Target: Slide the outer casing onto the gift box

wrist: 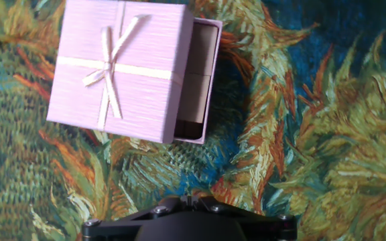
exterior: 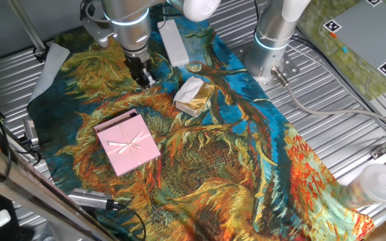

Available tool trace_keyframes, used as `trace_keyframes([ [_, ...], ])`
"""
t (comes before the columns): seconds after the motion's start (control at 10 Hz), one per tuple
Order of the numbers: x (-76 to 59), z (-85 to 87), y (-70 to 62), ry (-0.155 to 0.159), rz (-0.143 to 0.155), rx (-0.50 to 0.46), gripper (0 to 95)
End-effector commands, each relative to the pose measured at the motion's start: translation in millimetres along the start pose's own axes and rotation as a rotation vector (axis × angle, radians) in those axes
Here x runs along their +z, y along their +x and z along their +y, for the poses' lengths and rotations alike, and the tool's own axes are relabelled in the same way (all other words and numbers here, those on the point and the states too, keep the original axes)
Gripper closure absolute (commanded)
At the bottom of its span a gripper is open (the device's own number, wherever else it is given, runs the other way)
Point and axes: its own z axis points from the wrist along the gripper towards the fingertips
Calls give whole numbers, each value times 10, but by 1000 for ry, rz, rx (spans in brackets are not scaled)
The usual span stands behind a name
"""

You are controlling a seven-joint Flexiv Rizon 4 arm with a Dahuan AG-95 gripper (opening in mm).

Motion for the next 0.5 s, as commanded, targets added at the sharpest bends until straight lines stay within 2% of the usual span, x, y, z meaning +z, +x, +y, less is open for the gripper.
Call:
trace_keyframes([
  [0.1,-5,2,-2,-2,2,-65,950],
  [0.2,-5,2,-2,-4,2,-70,950],
  [0.5,-5,2,-2,-70,-15,-118,950],
])
